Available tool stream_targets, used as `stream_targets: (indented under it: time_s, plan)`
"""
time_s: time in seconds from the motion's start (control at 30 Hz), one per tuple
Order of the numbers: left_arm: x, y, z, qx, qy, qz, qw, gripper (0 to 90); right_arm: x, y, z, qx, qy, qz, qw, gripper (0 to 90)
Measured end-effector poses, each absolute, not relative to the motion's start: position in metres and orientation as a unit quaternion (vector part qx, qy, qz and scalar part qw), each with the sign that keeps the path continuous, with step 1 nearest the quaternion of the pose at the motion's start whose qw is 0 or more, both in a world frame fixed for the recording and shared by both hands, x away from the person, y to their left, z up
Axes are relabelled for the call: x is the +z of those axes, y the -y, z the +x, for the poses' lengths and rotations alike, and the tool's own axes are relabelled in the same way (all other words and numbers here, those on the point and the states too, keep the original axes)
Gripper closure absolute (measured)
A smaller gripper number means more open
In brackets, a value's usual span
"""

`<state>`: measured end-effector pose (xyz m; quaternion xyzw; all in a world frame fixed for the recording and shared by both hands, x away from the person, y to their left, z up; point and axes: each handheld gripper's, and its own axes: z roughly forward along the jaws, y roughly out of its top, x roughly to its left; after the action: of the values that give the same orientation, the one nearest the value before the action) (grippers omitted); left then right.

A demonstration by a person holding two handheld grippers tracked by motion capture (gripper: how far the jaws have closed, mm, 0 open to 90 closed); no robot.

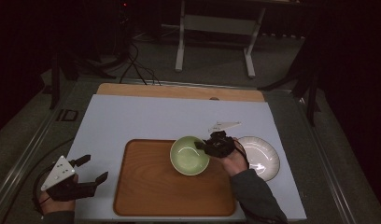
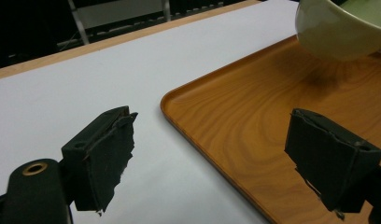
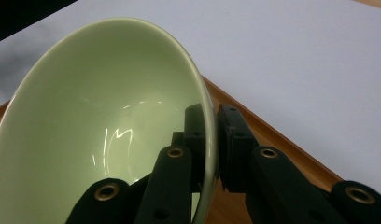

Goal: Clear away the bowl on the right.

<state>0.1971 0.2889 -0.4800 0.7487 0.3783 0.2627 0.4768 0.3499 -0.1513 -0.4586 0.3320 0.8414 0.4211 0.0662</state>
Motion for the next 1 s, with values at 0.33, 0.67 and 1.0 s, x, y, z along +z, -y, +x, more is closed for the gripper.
stream_targets:
  time_s: [0.33, 0.67, 1.0]
  plan:
    - [-0.480, -0.289, 0.197, 0.263, -0.378, 0.749, 0.476, 15.1, -0.467, 0.142, 0.347, 0.415, -0.848, 0.324, 0.056, 82.6]
    - [-0.480, -0.289, 0.197, 0.262, -0.378, 0.749, 0.477, 15.1, -0.474, 0.135, 0.344, 0.407, -0.856, 0.316, 0.049, 82.6]
    - [-0.480, -0.289, 0.197, 0.262, -0.378, 0.750, 0.476, 15.1, -0.484, 0.127, 0.340, 0.399, -0.862, 0.310, 0.036, 82.6]
